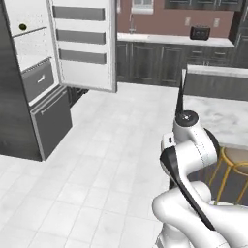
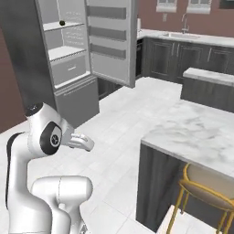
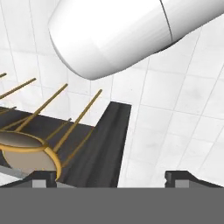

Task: Place the cold items (lime and tomato) from the fridge in one tupperware on the dining counter. Place the warm items (hot dog and kebab skewer) in the stove area in another tupperware.

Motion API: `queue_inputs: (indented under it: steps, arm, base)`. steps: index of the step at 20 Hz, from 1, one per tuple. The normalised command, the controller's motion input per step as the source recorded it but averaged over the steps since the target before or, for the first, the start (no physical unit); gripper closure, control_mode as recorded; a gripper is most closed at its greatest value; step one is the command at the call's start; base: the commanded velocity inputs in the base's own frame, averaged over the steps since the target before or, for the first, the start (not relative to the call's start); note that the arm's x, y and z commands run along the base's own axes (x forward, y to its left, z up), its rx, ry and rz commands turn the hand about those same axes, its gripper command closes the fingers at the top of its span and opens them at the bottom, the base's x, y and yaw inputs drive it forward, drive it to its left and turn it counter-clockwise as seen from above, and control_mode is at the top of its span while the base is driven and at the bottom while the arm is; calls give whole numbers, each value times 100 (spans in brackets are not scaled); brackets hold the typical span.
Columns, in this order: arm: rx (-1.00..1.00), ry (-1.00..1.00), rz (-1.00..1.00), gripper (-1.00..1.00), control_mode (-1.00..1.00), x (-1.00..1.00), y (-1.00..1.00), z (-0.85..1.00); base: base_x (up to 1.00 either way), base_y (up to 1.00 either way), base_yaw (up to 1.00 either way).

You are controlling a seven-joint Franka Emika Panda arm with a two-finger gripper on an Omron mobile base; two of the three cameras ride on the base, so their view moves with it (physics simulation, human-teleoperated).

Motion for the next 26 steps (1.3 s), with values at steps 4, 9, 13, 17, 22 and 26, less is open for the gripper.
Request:
queue_inputs:
  steps: [4,9,13,17,22,26]
  arm:
    - [0,0,0,-100,100,0,0,0]
    - [0,0,0,-100,100,0,0,0]
    - [0,0,0,-100,100,0,0,0]
    - [0,0,0,-100,100,0,0,0]
    - [0,0,0,-100,100,0,0,0]
    - [0,0,0,-100,100,0,0,0]
  base:
    - [57,100,-3]
    - [71,90,-1]
    - [84,53,3]
    - [92,35,9]
    - [97,16,15]
    - [97,0,22]
